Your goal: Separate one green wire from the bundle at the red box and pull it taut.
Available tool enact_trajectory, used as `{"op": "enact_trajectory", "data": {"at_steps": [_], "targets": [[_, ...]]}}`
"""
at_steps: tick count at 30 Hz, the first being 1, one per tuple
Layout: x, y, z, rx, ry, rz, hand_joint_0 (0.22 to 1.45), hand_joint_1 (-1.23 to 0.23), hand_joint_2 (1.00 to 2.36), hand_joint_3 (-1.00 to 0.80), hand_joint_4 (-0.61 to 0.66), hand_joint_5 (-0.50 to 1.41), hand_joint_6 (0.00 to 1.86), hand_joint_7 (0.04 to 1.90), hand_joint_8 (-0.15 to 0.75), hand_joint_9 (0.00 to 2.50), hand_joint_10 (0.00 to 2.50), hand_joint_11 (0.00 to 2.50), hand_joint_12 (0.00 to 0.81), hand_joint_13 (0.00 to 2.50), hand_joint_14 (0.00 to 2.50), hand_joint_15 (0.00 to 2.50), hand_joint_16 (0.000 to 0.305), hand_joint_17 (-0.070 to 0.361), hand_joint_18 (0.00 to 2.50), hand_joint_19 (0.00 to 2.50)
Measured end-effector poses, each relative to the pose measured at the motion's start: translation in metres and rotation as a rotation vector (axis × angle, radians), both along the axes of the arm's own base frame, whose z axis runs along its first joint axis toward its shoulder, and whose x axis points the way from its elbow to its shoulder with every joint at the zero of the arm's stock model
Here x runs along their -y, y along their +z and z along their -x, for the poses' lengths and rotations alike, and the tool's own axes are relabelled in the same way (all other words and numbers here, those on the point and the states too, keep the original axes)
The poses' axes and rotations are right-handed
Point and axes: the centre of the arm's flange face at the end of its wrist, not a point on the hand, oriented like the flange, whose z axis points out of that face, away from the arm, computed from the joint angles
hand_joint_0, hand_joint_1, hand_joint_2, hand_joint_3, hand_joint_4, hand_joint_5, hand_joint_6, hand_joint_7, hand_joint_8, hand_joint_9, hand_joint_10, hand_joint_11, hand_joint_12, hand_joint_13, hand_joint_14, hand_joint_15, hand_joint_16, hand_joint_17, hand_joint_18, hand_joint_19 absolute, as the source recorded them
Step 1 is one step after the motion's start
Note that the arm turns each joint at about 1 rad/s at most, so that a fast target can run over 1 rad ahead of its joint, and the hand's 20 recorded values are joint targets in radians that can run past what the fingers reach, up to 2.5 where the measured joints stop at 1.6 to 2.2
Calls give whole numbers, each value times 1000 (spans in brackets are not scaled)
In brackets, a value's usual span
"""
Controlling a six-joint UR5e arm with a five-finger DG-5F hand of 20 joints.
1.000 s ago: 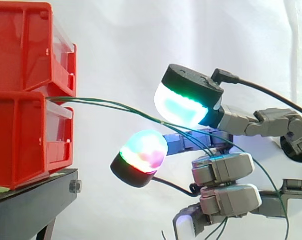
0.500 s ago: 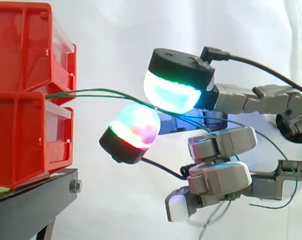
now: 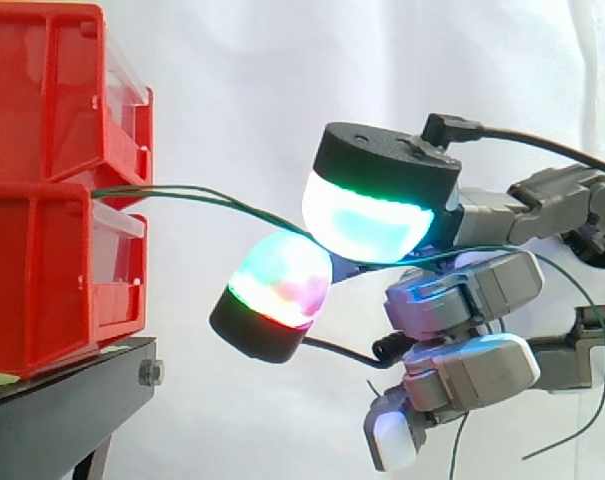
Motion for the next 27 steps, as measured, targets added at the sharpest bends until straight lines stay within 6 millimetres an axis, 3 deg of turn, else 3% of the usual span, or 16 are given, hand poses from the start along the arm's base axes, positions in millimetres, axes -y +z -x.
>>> {"op": "enact_trajectory", "data": {"at_steps": [4, 7, 16, 20, 27], "targets": [[0, 0, 0, -4, 1, 1, 541, -582, 1000, -500, 105, -163, 895, 876, 262, 1363, 606, 1546, 324, 1426, 16, 1282, 54, 121, 787, 739], [1, 0, 0, -3, -1, -1, 567, -556, 1000, -500, 44, -161, 886, 906, 242, 1399, 525, 1584, 304, 1432, 17, 1285, 53, 119, 780, 744], [2, 8, -3, 12, -4, -13, 633, -710, 1016, -317, 43, -183, 905, 901, 216, 1359, 600, 1563, 295, 1424, 17, 1294, 52, 117, 774, 752], [2, 12, -3, 17, -5, -13, 564, -646, 1000, -499, 73, -185, 907, 859, 233, 1347, 628, 1543, 308, 1416, 17, 1290, 54, 121, 773, 745], [7, 14, -1, 9, -9, -13, 492, -498, 1000, -500, 81, -180, 893, 846, 265, 1364, 634, 1480, 344, 1431, 15, 1250, 59, 133, 816, 732]]}}
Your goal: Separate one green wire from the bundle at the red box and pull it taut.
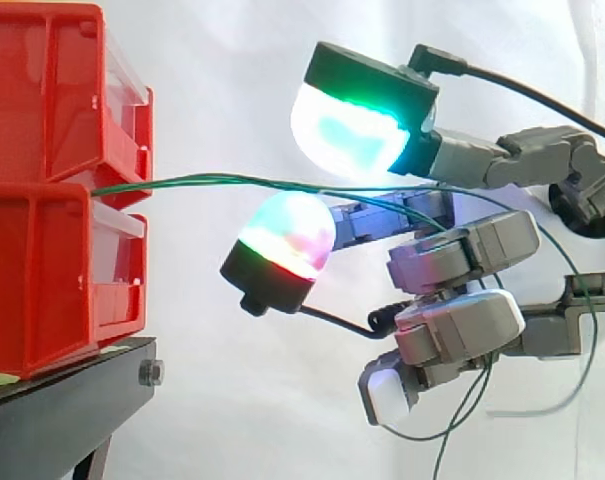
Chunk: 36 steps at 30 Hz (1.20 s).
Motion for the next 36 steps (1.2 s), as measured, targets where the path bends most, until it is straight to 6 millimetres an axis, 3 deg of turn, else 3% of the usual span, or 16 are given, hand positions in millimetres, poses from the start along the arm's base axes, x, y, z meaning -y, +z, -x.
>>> {"op": "enact_trajectory", "data": {"at_steps": [4, 12, 19, 21, 22, 25, 26, 27, 36], "targets": [[7, 1, 0, -1, -2, 0, 548, -496, 1000, -500, 28, -178, 883, 888, 230, 1388, 528, 1574, 314, 1413, 17, 1261, 55, 124, 783, 749], [14, 4, 1, -2, 0, 1, 637, -726, 1023, -226, -47, -174, 901, 953, 216, 1351, 506, 1610, 299, 1371, 20, 1256, 52, 117, 761, 741], [20, 4, 2, -5, -4, 2, 668, -789, 1015, -340, -36, -183, 907, 886, 214, 1315, 427, 1598, 294, 1326, 22, 1248, 51, 115, 726, 732], [23, 4, 2, -8, -4, 3, 608, -729, 1001, -500, -2, -179, 902, 884, 221, 1321, 411, 1604, 298, 1326, 22, 1239, 51, 114, 718, 742], [25, 3, 2, -10, -3, 3, 604, -717, 1000, -500, 0, -178, 902, 879, 222, 1336, 385, 1606, 302, 1327, 22, 1231, 51, 114, 718, 743], [31, 3, 3, -16, 2, 6, 533, -492, 1000, -500, 32, -167, 892, 904, 240, 1395, 372, 1600, 325, 1371, 20, 1215, 54, 123, 758, 739], [32, 3, 3, -17, 3, 7, 559, -385, 1000, -500, 40, -164, 886, 928, 241, 1419, 302, 1651, 319, 1368, 21, 1234, 53, 120, 753, 756], [33, 3, 3, -17, 5, 9, 596, -372, 1004, -460, 44, -160, 884, 961, 236, 1436, 244, 1682, 314, 1369, 22, 1227, 53, 119, 751, 764], [42, 4, 3, -22, 7, 30, 597, -659, 1021, -201, 96, -174, 898, 944, 236, 1366, 202, 1697, 311, 1324, 24, 1208, 55, 125, 740, 744]]}}
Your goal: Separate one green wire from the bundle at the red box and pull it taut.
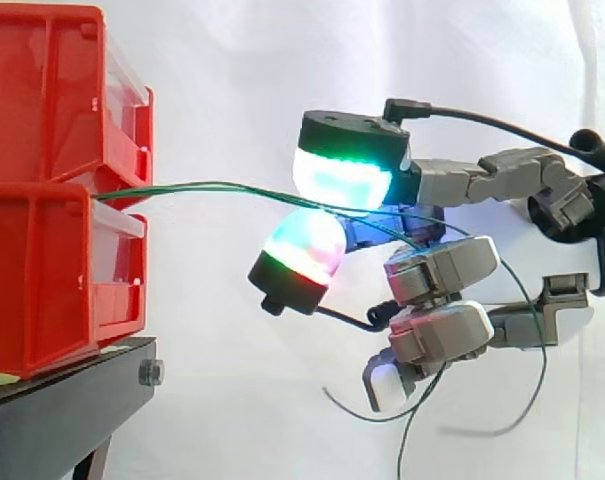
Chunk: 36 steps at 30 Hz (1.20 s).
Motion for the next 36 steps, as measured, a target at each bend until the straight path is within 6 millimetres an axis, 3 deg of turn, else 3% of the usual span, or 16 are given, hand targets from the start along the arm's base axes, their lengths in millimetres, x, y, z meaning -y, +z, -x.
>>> {"op": "enact_trajectory", "data": {"at_steps": [5, 12, 18, 27, 29, 36], "targets": [[3, 0, 0, -1, -3, 6, 625, -702, 1020, -257, 95, -180, 906, 906, 230, 1329, 272, 1652, 312, 1313, 23, 1204, 55, 123, 733, 735], [2, 0, 0, -3, -2, 8, 634, -694, 1001, -487, 101, -182, 916, 860, 238, 1316, 327, 1599, 307, 1309, 25, 1191, 54, 121, 732, 724], [0, 0, 0, -4, -1, 10, 601, -579, 1000, -500, 97, -171, 910, 876, 241, 1392, 313, 1624, 311, 1337, 23, 1197, 53, 120, 744, 716], [-4, -3, 4, -34, -1, 11, 628, -695, 1009, -401, 97, -174, 913, 885, 237, 1369, 302, 1620, 306, 1328, 23, 1196, 53, 119, 739, 725], [-5, -4, 4, -40, 0, 4, 587, -623, 1000, -500, 102, -173, 913, 874, 247, 1382, 329, 1614, 314, 1332, 24, 1191, 54, 121, 745, 732], [-8, -5, 5, -44, 2, -10, 482, -417, 1000, -500, 123, -158, 898, 882, 290, 1454, 321, 1580, 362, 1385, 21, 1165, 61, 136, 806, 711]]}}
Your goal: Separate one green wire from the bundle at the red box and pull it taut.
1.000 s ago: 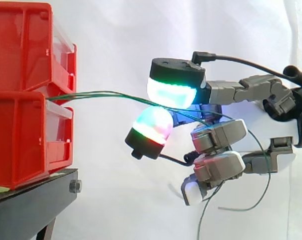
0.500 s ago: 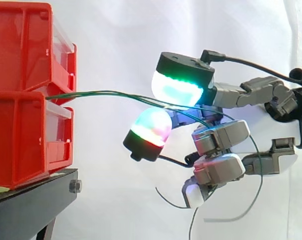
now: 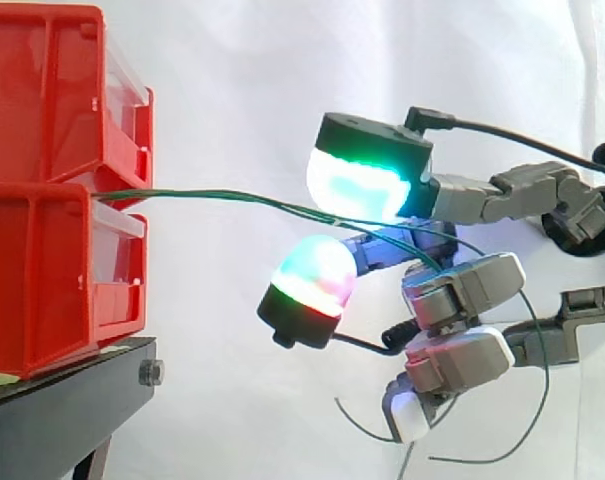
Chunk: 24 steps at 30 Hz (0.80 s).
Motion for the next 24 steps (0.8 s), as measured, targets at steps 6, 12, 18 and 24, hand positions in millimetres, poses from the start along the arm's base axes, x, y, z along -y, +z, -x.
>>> {"op": "enact_trajectory", "data": {"at_steps": [6, 12, 18, 24], "targets": [[-7, -4, 2, -13, -2, -11, 521, -536, 1000, -500, 109, -159, 893, 896, 260, 1456, 239, 1639, 340, 1370, 21, 1174, 58, 130, 777, 717], [-8, 6, 0, -5, -7, -37, 612, -676, 1014, -350, 80, -163, 890, 949, 241, 1452, 163, 1699, 312, 1341, 25, 1192, 54, 121, 749, 732], [-8, 14, -1, -18, -4, -40, 624, -709, 1020, -270, 75, -164, 894, 969, 241, 1427, 188, 1702, 315, 1331, 25, 1176, 53, 120, 740, 734], [-5, 19, 2, -37, -4, -34, 643, -744, 1024, -187, 4, -167, 913, 990, 236, 1407, 210, 1693, 316, 1320, 25, 1185, 54, 121, 739, 724]]}}
